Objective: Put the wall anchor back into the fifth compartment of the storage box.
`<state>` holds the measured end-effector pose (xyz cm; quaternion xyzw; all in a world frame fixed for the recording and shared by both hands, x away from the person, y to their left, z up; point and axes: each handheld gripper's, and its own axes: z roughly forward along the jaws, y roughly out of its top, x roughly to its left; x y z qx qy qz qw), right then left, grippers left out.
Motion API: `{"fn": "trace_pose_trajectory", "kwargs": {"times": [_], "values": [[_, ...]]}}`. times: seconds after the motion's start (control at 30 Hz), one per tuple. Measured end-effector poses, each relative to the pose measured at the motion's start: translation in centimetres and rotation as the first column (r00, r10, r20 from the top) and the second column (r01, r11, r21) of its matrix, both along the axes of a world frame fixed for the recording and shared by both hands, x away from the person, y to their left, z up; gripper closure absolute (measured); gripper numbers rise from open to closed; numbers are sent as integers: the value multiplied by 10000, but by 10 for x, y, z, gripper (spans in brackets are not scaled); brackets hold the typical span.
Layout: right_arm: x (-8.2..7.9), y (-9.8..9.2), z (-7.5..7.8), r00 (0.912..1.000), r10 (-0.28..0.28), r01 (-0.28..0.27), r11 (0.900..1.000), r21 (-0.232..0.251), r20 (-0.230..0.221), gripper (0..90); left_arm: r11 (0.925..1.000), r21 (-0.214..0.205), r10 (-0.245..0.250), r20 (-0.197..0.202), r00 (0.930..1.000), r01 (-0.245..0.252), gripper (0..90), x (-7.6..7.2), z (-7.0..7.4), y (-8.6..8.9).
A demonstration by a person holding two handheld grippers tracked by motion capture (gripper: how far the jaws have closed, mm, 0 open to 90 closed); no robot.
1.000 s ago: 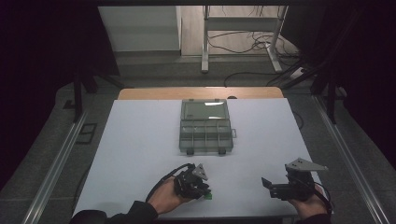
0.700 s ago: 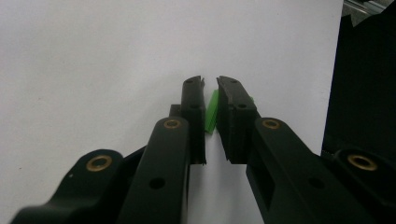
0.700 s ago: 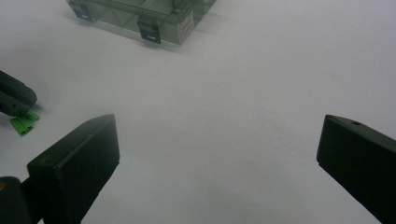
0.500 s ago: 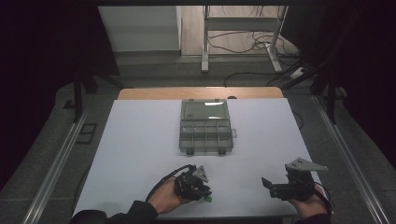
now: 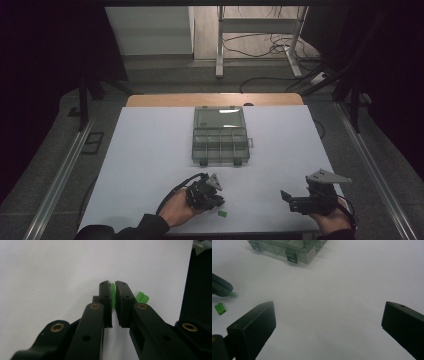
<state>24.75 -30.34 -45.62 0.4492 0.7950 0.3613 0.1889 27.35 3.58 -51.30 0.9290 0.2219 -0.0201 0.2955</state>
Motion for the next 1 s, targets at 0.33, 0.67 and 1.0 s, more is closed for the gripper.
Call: {"fn": "trace_pose_trajectory", "kwargs": {"times": [0.33,0.67,1.0], "values": [[0,-1,0,10000,3,-3,10000,-51,-16,0,9969,-406,676,36,9977,-674,844,8,11,10],[1,0,-1,10000,14,-14,10000,-74,-44,0,9923,-652,1068,121,9942,-1058,845,22,24,21],[1,0,-1,10000,29,-29,10000,-89,-76,0,9861,-804,1484,281,9885,-1457,841,34,35,32]]}}
